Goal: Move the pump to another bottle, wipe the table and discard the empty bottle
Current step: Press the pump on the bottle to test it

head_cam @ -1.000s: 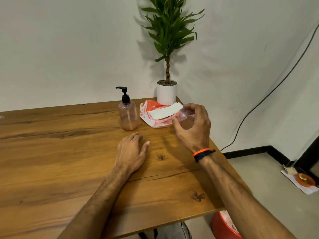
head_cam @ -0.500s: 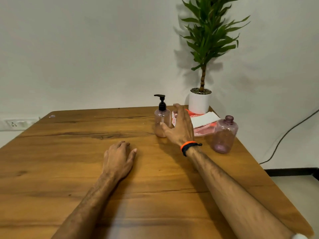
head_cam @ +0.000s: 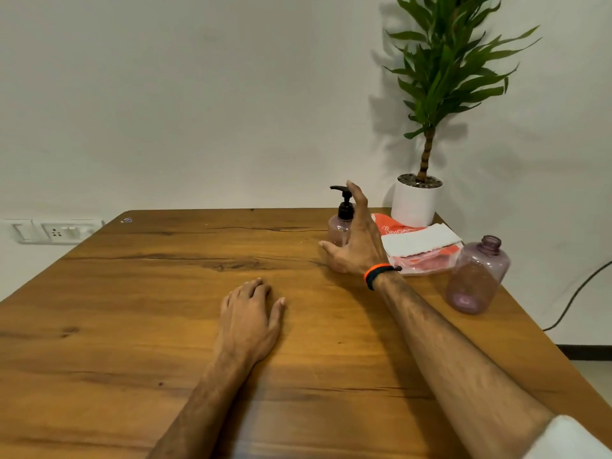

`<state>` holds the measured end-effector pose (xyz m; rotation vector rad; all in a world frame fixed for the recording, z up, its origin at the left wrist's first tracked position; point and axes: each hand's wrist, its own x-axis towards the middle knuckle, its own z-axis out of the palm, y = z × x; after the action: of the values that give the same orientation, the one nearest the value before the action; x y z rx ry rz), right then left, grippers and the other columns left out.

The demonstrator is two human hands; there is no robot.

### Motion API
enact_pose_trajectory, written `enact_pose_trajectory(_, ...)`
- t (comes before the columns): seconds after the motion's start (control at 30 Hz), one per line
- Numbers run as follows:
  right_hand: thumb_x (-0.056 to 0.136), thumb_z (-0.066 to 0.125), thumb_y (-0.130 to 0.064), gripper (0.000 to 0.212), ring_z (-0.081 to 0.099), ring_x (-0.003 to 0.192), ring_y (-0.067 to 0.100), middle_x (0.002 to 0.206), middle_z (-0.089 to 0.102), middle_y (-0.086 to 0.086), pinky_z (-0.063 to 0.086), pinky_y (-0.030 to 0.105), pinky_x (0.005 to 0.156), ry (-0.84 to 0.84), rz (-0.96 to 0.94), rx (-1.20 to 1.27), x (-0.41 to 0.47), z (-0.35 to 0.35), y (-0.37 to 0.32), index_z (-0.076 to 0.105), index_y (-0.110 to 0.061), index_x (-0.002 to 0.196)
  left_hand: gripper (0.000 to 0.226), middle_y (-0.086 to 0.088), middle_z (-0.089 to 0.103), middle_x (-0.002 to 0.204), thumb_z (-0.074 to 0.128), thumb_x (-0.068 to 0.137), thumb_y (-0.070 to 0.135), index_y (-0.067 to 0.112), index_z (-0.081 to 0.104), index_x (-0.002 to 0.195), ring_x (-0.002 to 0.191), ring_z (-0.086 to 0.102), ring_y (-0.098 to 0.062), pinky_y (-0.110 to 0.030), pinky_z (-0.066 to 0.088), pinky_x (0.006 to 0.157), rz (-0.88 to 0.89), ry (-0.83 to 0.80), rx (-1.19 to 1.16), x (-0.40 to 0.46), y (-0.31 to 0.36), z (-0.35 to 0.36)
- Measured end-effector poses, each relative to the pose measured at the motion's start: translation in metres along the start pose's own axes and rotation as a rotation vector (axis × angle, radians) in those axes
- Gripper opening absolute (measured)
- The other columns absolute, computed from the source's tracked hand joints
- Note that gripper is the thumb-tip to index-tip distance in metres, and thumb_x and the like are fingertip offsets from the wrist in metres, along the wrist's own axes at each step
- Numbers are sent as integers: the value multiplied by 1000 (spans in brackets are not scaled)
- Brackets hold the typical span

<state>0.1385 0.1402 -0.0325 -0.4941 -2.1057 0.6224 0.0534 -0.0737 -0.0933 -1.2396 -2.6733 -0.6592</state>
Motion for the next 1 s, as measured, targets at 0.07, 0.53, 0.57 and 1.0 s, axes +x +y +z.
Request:
enact_pose_trajectory(0.07, 63, 87, -20, 119, 55, 119, 25, 148, 40, 7, 43, 16, 83, 20, -10, 9, 0, 5, 3, 6, -40, 149, 51, -1, 47, 147, 41, 97, 50, 19, 55, 135, 136, 41, -18, -38, 29, 113, 4, 5, 3, 0, -2, 2)
enact_pose_trajectory(0.53, 60, 69, -23, 103, 62, 71, 11, 94, 57, -9, 54, 18, 55, 61, -125, 124, -30, -6, -6, 18, -47, 146, 51, -2, 46, 148, 41, 97, 49, 18, 54, 135, 137, 39, -20, -40, 28, 115, 1, -10, -13, 0, -2, 0)
enact_pose_trajectory(0.57, 59, 69, -24, 102, 62, 70, 11, 94, 57, -12, 55, 20, 55, 54, -150, 121, -34, -9, -8, 19, -46, 145, 51, -2, 47, 147, 42, 97, 49, 18, 54, 135, 137, 40, -20, -40, 29, 114, -2, -6, -9, 0, -2, 0)
enact_pose_trajectory(1.0, 60, 67, -29, 96, 63, 68, 1, 85, 65, -8, 55, 17, 66, -245, -266, -78, -56, -56, -29, 25, -37, 145, 47, -5, 49, 146, 49, 97, 41, 13, 56, 134, 135, 42, -23, -37, 32, 112, 14, -72, -67, -8, -15, -19)
